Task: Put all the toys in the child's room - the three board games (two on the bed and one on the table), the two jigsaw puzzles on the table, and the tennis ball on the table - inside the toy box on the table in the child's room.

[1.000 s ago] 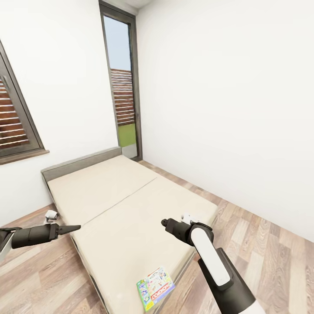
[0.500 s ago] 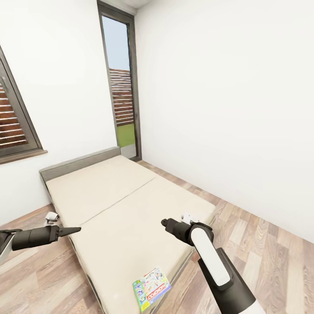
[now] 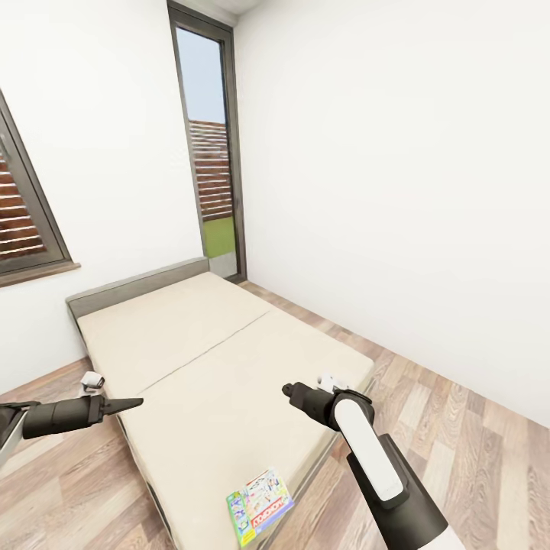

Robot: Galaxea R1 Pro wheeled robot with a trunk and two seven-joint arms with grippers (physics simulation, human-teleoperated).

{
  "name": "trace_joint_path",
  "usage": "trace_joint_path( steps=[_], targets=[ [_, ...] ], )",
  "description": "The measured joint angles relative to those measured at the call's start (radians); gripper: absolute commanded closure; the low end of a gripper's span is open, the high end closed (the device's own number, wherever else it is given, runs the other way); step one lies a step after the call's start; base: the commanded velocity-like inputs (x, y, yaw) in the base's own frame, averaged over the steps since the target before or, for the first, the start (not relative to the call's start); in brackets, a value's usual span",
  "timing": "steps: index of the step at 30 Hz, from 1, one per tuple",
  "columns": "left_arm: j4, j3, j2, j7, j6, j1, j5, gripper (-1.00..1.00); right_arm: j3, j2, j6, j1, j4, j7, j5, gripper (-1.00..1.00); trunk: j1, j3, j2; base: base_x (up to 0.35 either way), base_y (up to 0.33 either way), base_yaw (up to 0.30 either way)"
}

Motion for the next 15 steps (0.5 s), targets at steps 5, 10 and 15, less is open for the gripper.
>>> trace_joint_path(
  steps=[5,10,15],
  targets=[
    [0.000,0.000,0.000,0.000,-0.009,0.000,0.000,-1.00,0.000,0.000,0.000,0.000,0.000,0.000,0.000,-1.00,0.000,0.000,0.000,0.014,-0.001,0.000],
    [0.000,0.000,0.000,0.000,-0.010,0.000,0.001,-1.00,0.000,0.000,0.000,0.000,0.000,0.000,0.000,-1.00,0.000,0.000,0.000,0.003,0.000,0.000],
    [0.000,0.000,0.000,0.000,-0.011,0.000,0.001,-1.00,0.000,0.000,0.000,0.000,0.000,0.000,0.000,-1.00,0.000,0.000,0.000,0.000,0.000,0.000]
  ],
)
